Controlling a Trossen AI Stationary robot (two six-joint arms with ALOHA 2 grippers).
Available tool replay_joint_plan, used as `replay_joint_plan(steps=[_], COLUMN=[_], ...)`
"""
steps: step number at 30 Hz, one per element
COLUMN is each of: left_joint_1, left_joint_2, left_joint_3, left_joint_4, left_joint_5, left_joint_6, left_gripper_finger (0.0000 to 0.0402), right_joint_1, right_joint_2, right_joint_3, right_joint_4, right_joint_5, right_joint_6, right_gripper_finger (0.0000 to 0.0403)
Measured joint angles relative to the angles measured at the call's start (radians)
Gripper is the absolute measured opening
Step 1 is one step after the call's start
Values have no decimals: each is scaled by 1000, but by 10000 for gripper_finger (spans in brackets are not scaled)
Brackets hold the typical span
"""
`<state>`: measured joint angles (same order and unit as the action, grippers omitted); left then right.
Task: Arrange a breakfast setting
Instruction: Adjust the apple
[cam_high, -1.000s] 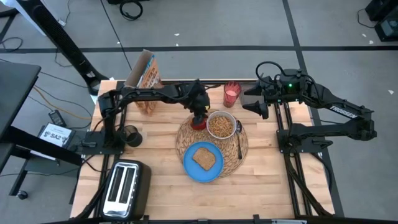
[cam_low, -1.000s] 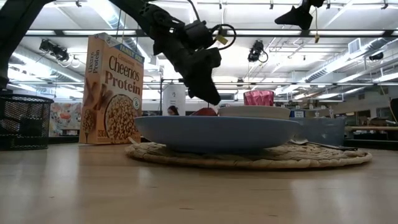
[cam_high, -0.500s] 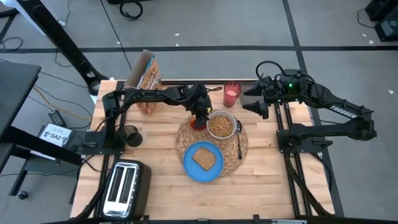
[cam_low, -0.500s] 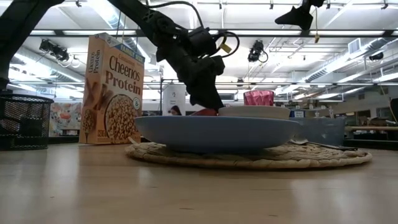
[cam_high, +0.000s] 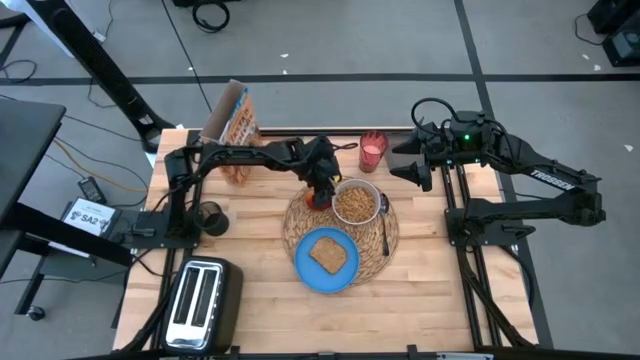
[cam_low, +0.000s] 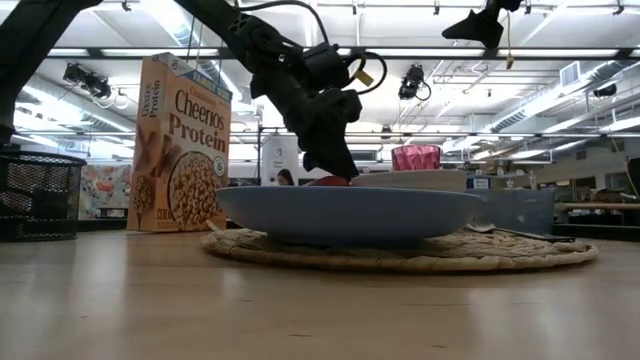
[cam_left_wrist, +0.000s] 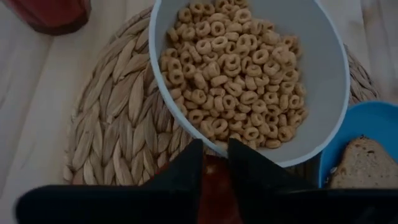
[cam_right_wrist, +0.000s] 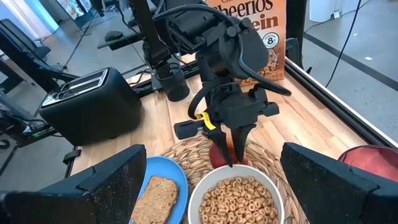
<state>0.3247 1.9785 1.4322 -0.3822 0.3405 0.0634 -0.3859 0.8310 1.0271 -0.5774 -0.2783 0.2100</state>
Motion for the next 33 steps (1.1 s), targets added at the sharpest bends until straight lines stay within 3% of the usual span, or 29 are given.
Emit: replay_joint_plan(steps=[8, 17, 27, 33], left_joint_1=[19, 26, 26, 19], left_joint_2=[-9, -10, -28, -21], left_joint_3=[0, 0, 28, 71], left_joint_4=[-40, -179, -193, -180], left_joint_5=[3, -4, -7, -47], left_joint_6=[-1, 6, 9, -28], left_gripper_finger=[7, 10, 12, 58], right_joint_1=[0, 0, 0, 0], right_joint_2=[0, 0, 0, 0], right_joint_3=[0, 0, 0, 0], right_joint_4=[0, 0, 0, 0], right_joint_5=[0, -4, -4, -4], right_joint_6=[0, 0, 0, 0], right_gripper_finger=[373, 373, 373, 373])
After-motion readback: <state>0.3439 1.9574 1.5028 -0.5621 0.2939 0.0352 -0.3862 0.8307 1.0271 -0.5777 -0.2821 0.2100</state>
